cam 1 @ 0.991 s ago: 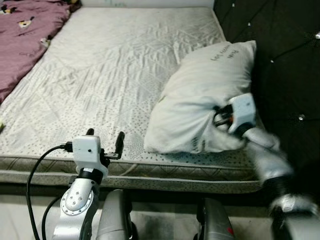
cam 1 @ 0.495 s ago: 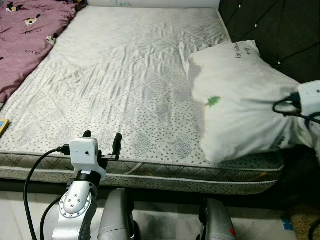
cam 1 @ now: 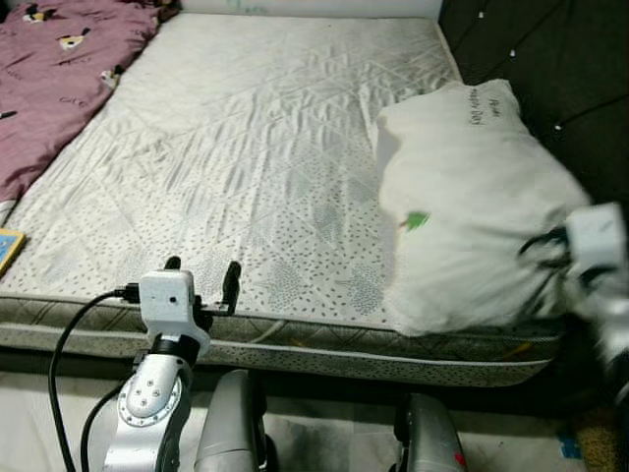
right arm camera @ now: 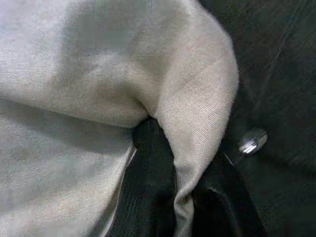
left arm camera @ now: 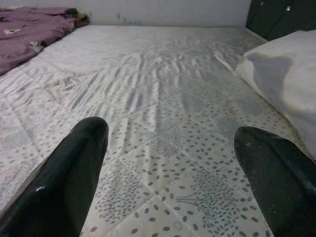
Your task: Clean up the room
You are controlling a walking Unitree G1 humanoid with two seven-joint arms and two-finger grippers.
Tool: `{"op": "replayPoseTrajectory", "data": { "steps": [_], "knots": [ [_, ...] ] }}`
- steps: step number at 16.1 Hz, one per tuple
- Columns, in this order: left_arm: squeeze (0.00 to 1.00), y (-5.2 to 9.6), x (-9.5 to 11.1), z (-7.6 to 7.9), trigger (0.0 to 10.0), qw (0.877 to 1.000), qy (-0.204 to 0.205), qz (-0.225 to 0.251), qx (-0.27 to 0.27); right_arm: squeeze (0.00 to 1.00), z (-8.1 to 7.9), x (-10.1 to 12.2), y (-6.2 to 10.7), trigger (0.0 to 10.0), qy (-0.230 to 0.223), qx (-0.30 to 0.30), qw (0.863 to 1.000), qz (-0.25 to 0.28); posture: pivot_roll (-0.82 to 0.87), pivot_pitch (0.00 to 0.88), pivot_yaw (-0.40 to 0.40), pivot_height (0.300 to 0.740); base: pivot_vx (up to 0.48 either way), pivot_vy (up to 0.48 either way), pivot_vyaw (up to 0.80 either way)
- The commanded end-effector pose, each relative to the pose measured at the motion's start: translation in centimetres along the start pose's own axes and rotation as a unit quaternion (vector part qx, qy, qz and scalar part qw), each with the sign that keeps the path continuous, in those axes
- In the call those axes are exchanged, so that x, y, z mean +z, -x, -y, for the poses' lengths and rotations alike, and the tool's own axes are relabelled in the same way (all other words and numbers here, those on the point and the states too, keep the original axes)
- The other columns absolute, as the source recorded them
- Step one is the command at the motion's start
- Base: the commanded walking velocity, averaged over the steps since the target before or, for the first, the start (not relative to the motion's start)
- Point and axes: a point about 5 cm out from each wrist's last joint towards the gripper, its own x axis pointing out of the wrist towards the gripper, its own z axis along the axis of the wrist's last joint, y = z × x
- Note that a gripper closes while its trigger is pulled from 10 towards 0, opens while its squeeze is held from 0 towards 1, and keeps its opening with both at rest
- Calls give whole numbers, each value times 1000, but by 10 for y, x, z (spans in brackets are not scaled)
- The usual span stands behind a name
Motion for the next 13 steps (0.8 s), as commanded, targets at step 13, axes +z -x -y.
{"op": "replayPoseTrajectory", "data": {
  "steps": [13],
  "knots": [
    [0,-3,-3,-1,10000,1000,-10,-7,-12,0,-25,-33,35,0,-34,20,999,12,48,78,55,593,0,0,0]
  ]
}}
